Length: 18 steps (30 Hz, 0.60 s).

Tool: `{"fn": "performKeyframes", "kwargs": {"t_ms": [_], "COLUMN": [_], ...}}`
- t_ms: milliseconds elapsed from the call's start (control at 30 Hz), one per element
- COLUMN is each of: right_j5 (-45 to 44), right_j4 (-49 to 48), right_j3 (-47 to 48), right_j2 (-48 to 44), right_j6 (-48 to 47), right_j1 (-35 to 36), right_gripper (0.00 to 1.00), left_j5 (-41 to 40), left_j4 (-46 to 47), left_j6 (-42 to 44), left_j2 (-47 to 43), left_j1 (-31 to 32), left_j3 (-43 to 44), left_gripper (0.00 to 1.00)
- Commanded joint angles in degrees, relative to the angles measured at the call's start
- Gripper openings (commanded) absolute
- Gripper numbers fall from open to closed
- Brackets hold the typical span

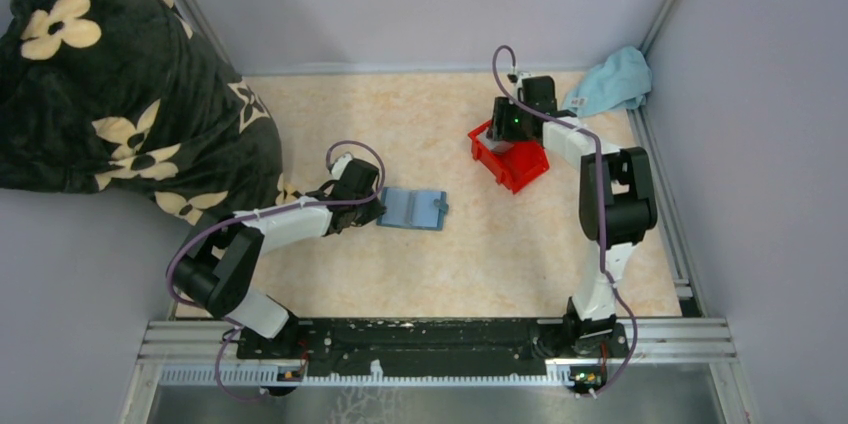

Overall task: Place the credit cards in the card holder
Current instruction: Pick up the credit card from the storage box.

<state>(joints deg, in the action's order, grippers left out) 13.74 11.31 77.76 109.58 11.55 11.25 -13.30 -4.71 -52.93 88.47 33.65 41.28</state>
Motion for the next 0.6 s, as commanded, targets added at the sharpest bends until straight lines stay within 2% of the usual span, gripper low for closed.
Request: {"fn": "performKeyframes", "kwargs": {"t_ms": [0,100,567], "right_j5": [1.33,2.43,0.53], "right_j4": [-2.23,-2.37,-1.51], "right_j3": [0.46,0.18,-0.16], "right_j2": [-0.56,-0.79,-5.05], "right_j6": [-0.33,0.05,0.05], "right_j1": [0.53,0.65,3.34], "right_gripper": [0.45,0.33,0.31], "left_j5": [1.33,1.48,2.13], "left_j4": [-6.81,-6.82,-6.42], "left_j6": [0.85,0.86,0.52], "left_j2": [2.61,2.54,2.07], "left_j1": [0.54,0.54,0.63], "left_j3": [-0.97,-1.03,-1.54], "left_gripper": [0.28,0.28,0.27]}}
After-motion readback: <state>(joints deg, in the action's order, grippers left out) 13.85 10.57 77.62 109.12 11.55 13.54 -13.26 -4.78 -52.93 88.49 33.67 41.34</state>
